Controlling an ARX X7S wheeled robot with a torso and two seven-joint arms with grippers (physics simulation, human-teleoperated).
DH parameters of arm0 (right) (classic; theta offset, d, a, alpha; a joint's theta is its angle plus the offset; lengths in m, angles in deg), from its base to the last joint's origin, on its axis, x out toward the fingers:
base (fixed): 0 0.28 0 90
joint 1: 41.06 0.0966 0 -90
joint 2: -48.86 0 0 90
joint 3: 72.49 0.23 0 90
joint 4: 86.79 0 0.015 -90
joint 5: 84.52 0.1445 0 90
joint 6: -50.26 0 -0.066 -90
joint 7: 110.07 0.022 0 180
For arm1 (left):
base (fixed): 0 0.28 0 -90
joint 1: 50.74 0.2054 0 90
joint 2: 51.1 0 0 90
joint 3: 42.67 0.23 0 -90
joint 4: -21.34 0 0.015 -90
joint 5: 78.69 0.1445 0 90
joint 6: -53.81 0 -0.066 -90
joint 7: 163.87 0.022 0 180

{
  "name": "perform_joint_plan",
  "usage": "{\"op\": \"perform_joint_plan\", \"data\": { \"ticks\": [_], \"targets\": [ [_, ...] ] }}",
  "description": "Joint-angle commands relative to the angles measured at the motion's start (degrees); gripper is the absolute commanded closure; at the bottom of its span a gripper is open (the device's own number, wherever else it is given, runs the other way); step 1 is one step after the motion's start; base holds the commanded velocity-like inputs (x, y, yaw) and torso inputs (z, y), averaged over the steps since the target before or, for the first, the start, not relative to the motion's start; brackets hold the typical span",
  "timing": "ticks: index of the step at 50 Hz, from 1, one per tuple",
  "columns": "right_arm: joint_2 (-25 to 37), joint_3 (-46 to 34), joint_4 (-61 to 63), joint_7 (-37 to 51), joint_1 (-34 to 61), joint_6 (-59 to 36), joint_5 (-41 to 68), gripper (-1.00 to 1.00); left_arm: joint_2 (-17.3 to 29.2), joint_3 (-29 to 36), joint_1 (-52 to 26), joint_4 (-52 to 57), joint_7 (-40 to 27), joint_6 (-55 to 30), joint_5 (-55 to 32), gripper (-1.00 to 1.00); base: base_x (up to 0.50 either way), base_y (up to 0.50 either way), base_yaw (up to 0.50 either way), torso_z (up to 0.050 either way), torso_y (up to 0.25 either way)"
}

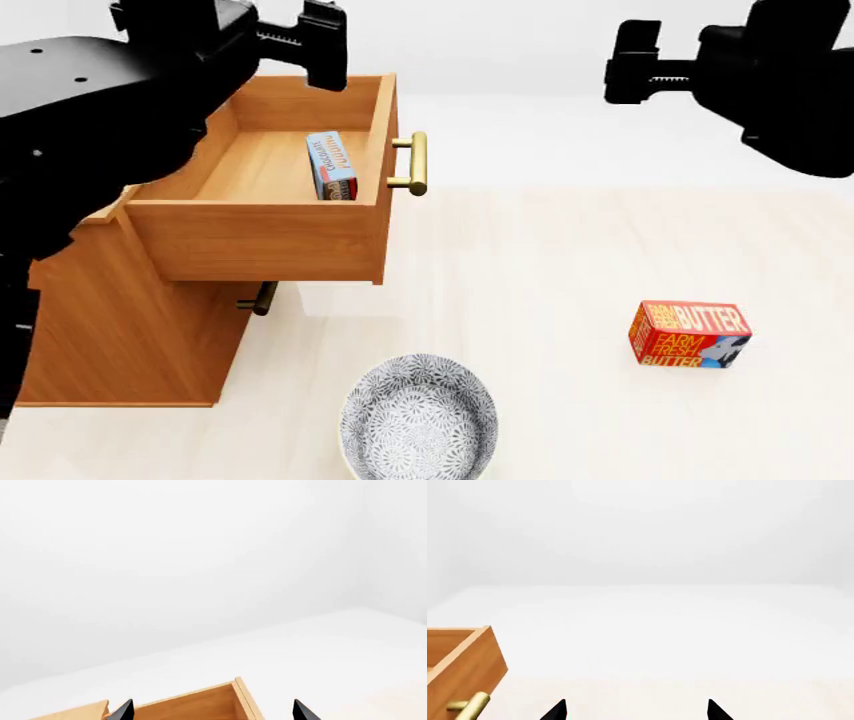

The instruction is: Put the chocolate pudding in the top drawer of the cabinet and close it.

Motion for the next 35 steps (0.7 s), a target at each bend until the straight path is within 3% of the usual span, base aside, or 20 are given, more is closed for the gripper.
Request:
{"op": "perform_joint_plan", "data": {
  "ticks": [1,16,35],
  "targets": [
    [10.5,0.2,9.8,4.7,-1.5,0.6,0.2,-1.0,-4.3,1.5,1.9,1.7,-0.3,0.9,-0.7,-1.0,0.0,0.0,0.0,0.0,0.0],
    [20.8,-0.1,17.1,7.8,-4.3,2.8,-0.3,-1.0,-10.4,3.6,5.9,7.1,-3.5,0.3,-3.6,-1.0,0.0,0.0,0.0,0.0,0.0],
    [25.6,-0.1,20.2,9.6,-6.7,4.7,-0.1,-1.0,-17.2,8.6,13.2,13.8,-7.1,0.8,-5.4,-1.0,0.0,0.0,0.0,0.0,0.0]
  ]
}}
